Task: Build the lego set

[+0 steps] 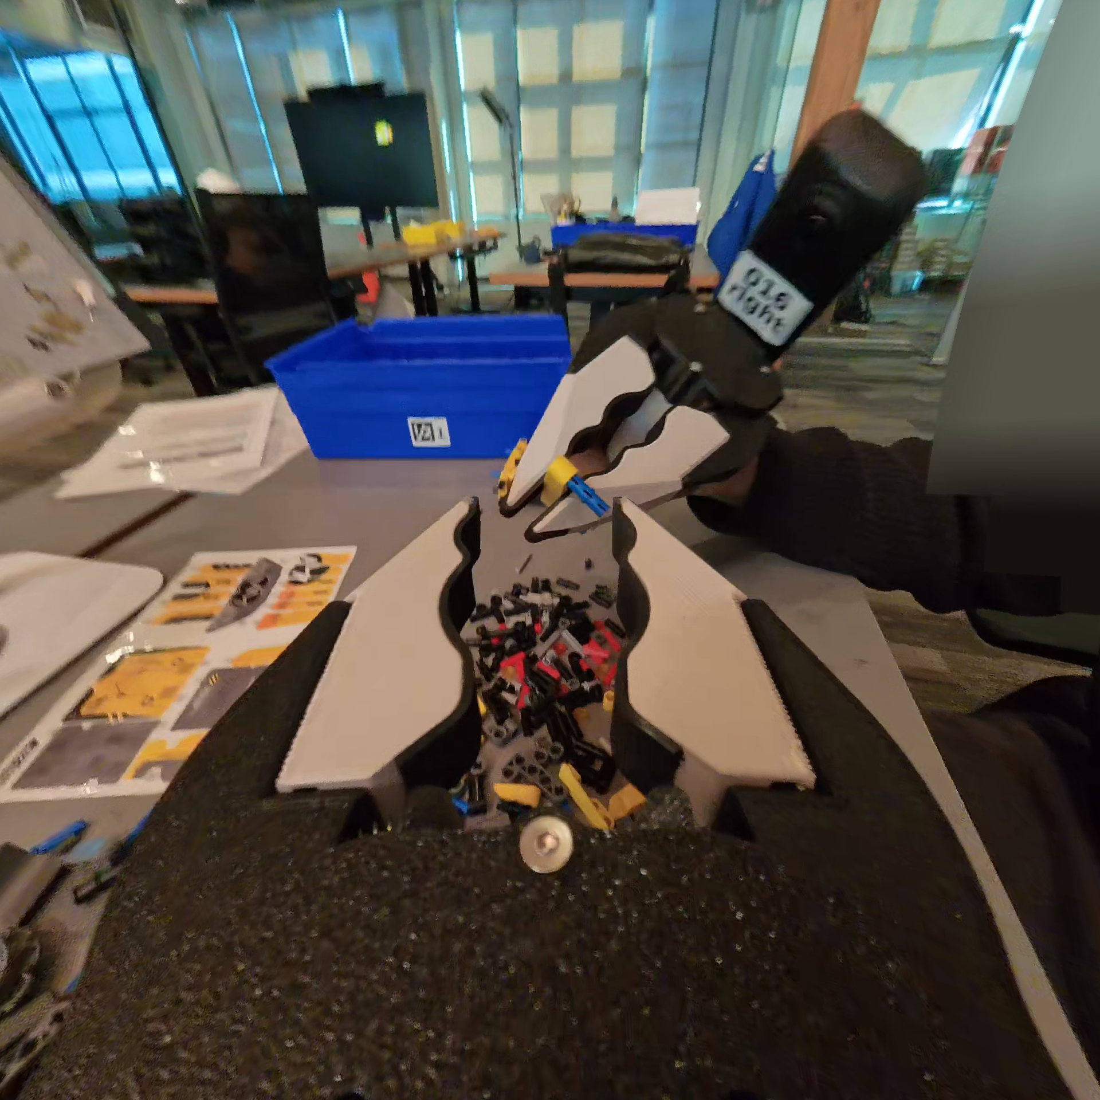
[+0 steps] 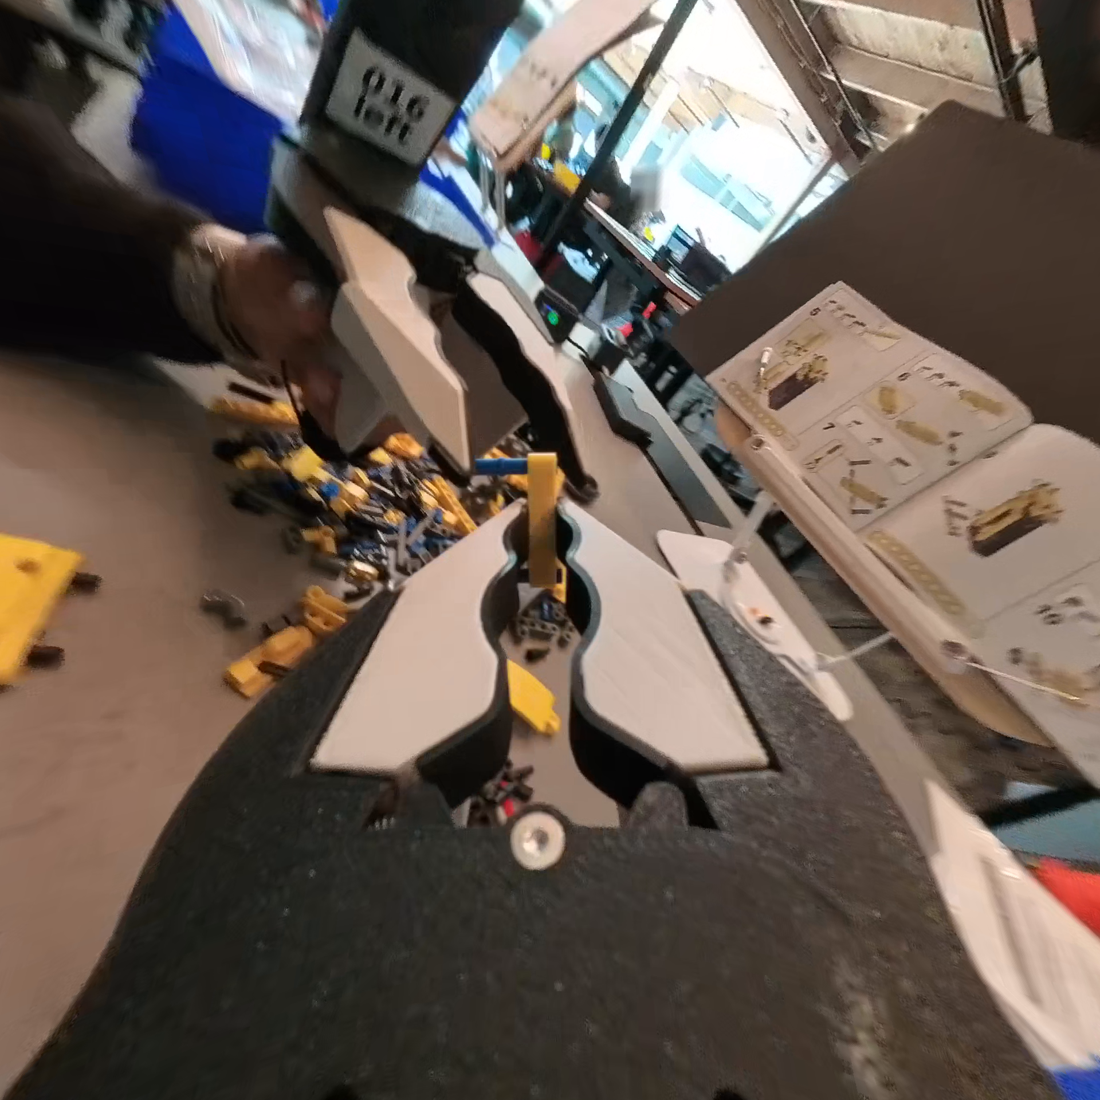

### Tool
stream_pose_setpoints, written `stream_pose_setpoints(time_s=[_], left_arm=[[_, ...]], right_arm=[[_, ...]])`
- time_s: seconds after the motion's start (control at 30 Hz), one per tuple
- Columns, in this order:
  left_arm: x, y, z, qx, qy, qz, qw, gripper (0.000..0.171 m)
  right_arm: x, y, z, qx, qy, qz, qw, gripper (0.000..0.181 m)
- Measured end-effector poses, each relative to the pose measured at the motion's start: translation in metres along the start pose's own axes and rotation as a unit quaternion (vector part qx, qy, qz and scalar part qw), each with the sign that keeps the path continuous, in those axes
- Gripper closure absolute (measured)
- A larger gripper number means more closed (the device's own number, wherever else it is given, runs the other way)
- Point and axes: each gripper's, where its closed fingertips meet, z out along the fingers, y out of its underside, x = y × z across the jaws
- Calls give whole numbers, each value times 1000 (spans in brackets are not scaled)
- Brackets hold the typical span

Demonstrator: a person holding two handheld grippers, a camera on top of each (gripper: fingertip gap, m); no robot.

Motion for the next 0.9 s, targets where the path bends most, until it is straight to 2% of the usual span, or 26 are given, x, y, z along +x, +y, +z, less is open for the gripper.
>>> stream_pose_setpoints(time_s=[0.17,0.3,0.43,0.9], left_arm=[[13,-20,-9,63,2,50,997,131],[25,-30,-14,87,32,50,994,142],[38,-23,-11,59,67,51,995,143],[48,-23,-7,52,54,92,993,148]], right_arm=[[-7,-16,-4,67,-59,100,991,174],[-15,-28,-8,108,-103,134,980,174],[-23,-31,-10,116,-128,136,976,174],[-34,-33,-12,127,-180,171,960,174]])
